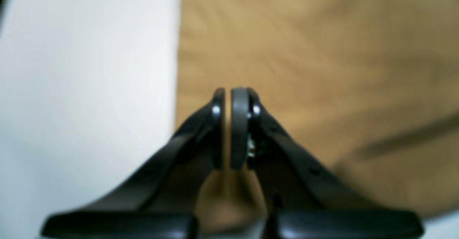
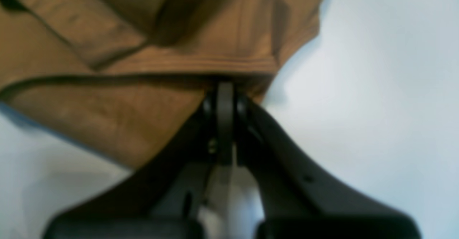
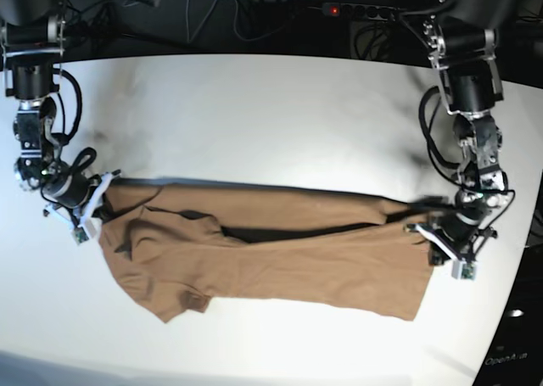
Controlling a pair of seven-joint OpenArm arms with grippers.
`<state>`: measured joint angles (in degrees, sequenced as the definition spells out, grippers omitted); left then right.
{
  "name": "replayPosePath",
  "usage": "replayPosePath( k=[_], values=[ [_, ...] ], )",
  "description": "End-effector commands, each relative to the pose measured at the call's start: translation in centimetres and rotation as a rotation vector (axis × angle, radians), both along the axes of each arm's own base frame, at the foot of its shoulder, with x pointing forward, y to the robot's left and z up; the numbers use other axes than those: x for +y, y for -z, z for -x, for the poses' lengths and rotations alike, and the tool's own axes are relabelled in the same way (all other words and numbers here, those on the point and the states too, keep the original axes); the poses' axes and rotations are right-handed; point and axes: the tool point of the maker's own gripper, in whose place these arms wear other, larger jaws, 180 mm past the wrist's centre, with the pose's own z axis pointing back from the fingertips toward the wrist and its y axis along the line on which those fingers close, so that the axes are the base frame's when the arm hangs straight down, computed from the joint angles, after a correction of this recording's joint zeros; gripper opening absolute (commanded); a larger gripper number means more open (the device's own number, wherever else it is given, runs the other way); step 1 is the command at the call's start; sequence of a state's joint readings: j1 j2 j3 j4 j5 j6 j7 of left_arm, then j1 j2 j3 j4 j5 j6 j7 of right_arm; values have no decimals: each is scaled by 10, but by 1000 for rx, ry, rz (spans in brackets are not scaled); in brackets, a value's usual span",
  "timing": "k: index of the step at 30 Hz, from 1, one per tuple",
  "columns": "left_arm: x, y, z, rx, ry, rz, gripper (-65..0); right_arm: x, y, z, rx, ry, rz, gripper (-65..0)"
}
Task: Fold the T-shirt properly
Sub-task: 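Move the left gripper to the folded edge near the hem and grasp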
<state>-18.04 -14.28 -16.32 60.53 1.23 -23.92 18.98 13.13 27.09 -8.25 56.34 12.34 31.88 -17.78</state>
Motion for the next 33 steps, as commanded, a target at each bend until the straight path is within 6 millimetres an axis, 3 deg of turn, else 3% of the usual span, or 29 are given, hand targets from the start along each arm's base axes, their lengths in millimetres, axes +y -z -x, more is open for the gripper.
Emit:
replayPosePath(
  k=[1,6,13,22,28,33],
  values=[
    [5,-25,-15,-72,-17,1,-623,-10,-14,-9,-32,4,21,-647],
    [-8,-42,-20,-92,4,-12,-623,-10,-8,-2,-18,3,20,-647],
    [-45,-32,24,29,286,-144,-622,-10,-7,-1,-15,3,20,-647],
    [-14,18,60,253,306,-434,-622,-8,-7,-2,-17,2,17,-647],
    [-22,38,64,264,336,-425,-622,-7,-6,-2,-17,2,15,-647],
    [-28,41,65,273,342,-440,-622,-7,-6,-2,-17,2,15,-647]
  ],
)
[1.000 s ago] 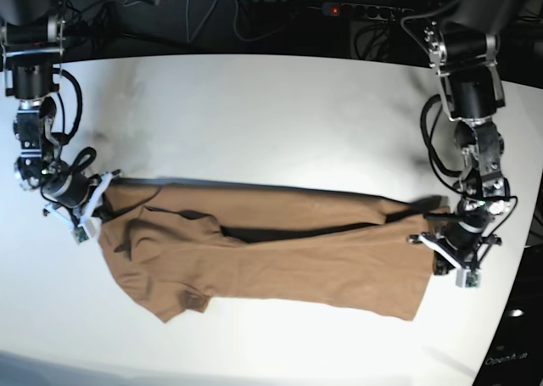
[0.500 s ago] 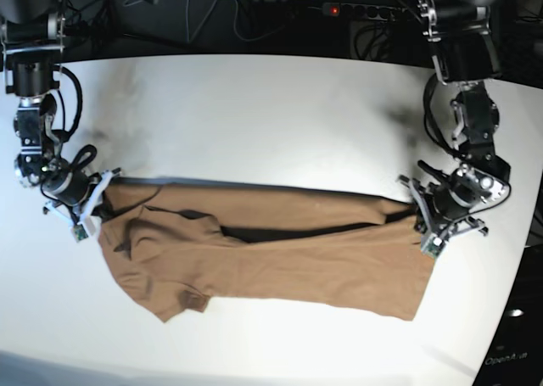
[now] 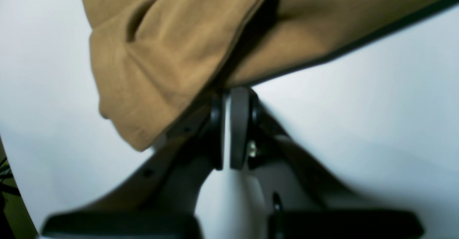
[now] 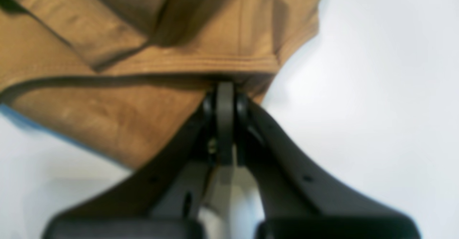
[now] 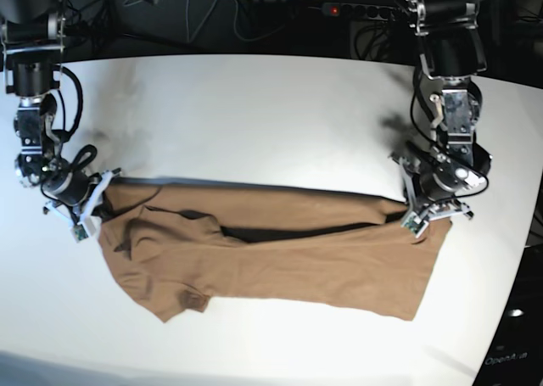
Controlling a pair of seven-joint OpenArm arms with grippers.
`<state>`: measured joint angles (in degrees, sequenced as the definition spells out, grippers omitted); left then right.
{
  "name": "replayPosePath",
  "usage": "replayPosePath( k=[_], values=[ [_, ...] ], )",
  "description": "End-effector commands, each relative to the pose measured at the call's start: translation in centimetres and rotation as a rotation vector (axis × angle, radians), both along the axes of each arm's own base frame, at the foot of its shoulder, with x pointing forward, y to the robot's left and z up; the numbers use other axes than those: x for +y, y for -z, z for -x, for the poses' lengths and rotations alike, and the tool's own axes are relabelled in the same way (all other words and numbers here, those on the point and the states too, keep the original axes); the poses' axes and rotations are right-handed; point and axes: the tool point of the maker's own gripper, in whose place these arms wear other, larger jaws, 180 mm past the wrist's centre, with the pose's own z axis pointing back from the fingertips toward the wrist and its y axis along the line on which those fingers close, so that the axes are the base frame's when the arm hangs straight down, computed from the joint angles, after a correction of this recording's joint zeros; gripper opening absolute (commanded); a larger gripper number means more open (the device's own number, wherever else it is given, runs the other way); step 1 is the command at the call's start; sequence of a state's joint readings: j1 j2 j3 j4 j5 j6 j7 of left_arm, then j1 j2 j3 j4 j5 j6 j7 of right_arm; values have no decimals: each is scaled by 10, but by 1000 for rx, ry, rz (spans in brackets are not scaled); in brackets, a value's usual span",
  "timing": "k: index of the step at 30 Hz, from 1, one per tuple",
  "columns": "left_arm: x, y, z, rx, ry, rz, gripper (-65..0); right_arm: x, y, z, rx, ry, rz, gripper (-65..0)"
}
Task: Fold the T-shirt properly
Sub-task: 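Move the left gripper to the folded edge near the hem and grasp, then drag the folded shirt with both grippers toward the robot's base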
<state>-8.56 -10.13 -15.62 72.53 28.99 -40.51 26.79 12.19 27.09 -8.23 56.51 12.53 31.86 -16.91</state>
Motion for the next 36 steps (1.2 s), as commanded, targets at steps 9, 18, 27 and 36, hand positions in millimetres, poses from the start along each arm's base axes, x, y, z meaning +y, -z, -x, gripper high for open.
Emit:
replayPosePath(
  k=[9,18,27,36],
  values=[
    [-2,-17,-18,-62,44,-50,-622,-8,-9,-6,-15,2,24,-647],
    [-6,-52,-53,-222,5,-17,-623,-10,-9,-5,-12,1,28,-647],
    [26,-40,-87,-327,-255,-14,-623,-10,-2,4,7,-2,32,-647],
    [43,-66,-104,-506,-353,-43,-621,-13,1,15,23,-11,49,-647]
  ],
)
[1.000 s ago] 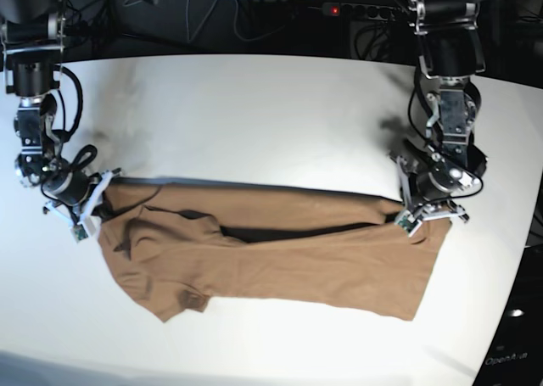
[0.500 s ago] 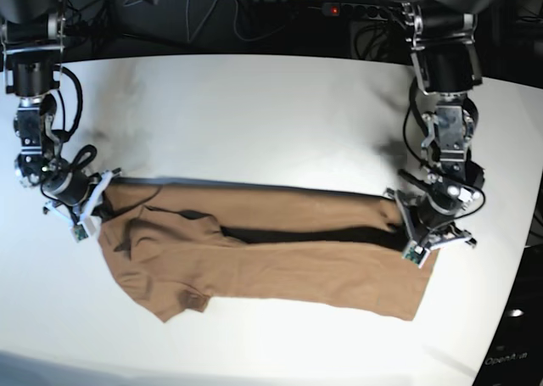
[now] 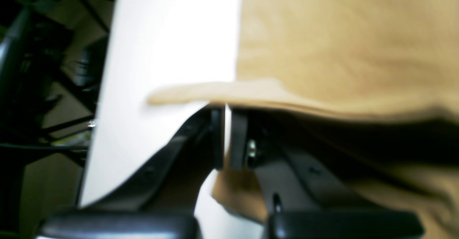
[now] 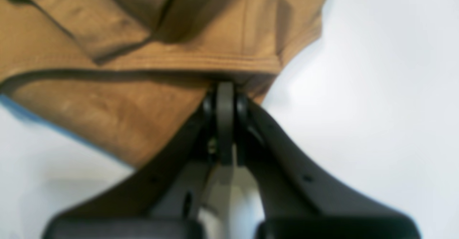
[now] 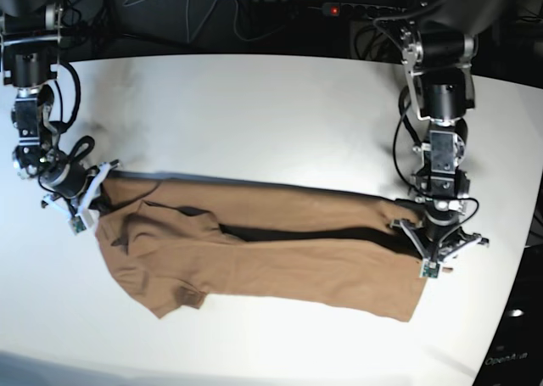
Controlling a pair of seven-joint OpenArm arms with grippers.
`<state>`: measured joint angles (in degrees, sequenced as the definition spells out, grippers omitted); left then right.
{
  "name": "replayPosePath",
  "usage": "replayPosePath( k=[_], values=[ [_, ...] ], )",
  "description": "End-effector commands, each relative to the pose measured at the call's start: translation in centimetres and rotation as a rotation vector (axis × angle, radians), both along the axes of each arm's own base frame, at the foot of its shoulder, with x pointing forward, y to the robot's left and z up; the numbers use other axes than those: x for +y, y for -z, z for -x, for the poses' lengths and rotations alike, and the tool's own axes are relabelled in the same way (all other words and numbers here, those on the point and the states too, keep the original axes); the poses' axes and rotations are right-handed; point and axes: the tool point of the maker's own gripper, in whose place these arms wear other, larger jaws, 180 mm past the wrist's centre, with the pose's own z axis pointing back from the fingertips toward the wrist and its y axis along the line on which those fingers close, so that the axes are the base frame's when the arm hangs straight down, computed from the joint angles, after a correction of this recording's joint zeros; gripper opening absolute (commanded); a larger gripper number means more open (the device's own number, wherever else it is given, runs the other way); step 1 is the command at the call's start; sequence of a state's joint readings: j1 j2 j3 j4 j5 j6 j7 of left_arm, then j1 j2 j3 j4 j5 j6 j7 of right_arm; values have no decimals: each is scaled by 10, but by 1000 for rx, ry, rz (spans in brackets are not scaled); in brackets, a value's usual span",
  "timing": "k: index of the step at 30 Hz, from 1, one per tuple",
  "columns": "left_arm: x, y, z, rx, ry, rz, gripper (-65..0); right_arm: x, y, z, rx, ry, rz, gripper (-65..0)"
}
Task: Fold the T-shirt properly
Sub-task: 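Drag the folded shirt with both grippers toward the robot's base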
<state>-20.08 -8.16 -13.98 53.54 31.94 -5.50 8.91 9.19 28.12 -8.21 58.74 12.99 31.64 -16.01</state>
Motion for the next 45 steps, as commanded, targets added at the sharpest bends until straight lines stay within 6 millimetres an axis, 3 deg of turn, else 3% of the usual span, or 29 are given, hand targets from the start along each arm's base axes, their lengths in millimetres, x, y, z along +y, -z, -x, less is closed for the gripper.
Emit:
replayPosePath(
  k=[1,10,17,25,35,40,45],
  values=[
    [1,-30,-19,-92,-8,-10,-621,-11,3,6,33,-1,40,-647],
    [-4,-46,-34,-157,-86,97,-619,-17,6,14,47,-2,53,-649],
    [-7,2,-13,-41,-88,116,-622,-15,-26,-2,-36,-49,94,-649],
    [-6,33,15,29,-91,112,-622,-10,-42,-3,-75,-103,158,-649],
    [6,45,33,60,-105,88,-623,27,-48,23,-126,-220,305,-649],
    [7,64,55,107,-107,82,-623,53,-51,36,-130,-293,275,-649],
    [14,73,68,132,-114,69,-623,53,-49,39,-116,-301,277,-649]
  ],
)
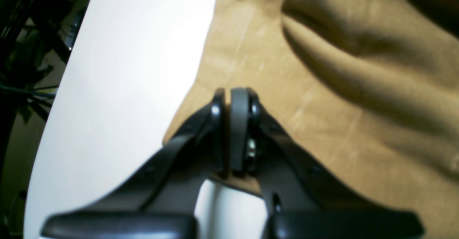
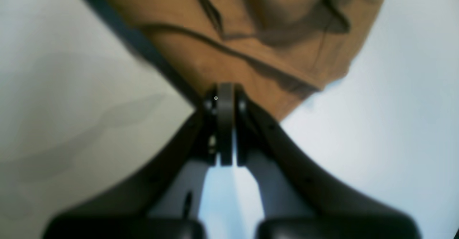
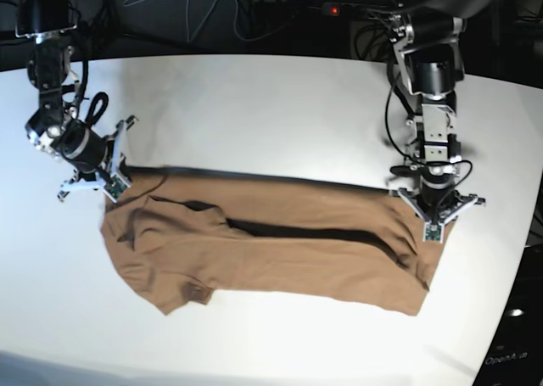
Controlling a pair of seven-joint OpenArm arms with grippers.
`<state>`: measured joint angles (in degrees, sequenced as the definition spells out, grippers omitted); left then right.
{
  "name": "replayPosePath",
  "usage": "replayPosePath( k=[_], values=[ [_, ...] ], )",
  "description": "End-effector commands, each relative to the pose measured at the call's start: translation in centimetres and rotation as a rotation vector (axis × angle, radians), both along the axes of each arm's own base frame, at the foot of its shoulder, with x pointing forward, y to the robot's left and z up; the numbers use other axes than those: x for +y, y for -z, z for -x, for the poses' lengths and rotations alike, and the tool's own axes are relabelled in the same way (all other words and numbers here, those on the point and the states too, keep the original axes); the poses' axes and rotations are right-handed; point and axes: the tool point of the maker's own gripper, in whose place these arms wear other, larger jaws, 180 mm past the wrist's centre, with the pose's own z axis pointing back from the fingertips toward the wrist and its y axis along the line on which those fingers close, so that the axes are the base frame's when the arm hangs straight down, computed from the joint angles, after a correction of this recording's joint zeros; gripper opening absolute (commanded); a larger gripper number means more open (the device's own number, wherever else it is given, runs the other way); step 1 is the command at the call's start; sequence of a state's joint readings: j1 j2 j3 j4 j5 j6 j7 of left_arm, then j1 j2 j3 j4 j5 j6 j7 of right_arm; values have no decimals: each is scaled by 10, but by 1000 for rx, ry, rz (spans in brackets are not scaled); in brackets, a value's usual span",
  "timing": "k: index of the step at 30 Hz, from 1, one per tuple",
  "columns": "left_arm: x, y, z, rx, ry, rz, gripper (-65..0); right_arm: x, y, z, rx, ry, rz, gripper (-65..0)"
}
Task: Fold the T-shirt properly
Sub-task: 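Drag the folded shirt with both grippers toward the robot's base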
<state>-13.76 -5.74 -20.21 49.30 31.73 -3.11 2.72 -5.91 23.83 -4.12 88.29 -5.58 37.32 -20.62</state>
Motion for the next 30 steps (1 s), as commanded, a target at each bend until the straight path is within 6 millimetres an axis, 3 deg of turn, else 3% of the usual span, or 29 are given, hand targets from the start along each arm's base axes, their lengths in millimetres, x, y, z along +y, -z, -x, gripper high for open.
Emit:
replayPosePath(
  k=[1,9,12,17,23,30],
  values=[
    [9,15,15,83,-31,-4,-623,-3,-15,-10,-49,-4,0,-649],
    [9,15,21,82,-30,-11,-624,1,-20,-20,-57,-26,-5,-649],
    [9,6,20,58,-27,-20,-624,8,-23,-25,-61,-42,-23,-649],
    [-2,2,19,40,-18,-12,-624,11,-31,-35,-86,-45,-26,-649],
    [-6,4,21,45,-10,-9,-624,10,-11,-43,-35,-20,-56,-649],
    [-12,6,20,46,-5,0,-624,2,-3,-54,-22,15,-89,-649]
  ],
)
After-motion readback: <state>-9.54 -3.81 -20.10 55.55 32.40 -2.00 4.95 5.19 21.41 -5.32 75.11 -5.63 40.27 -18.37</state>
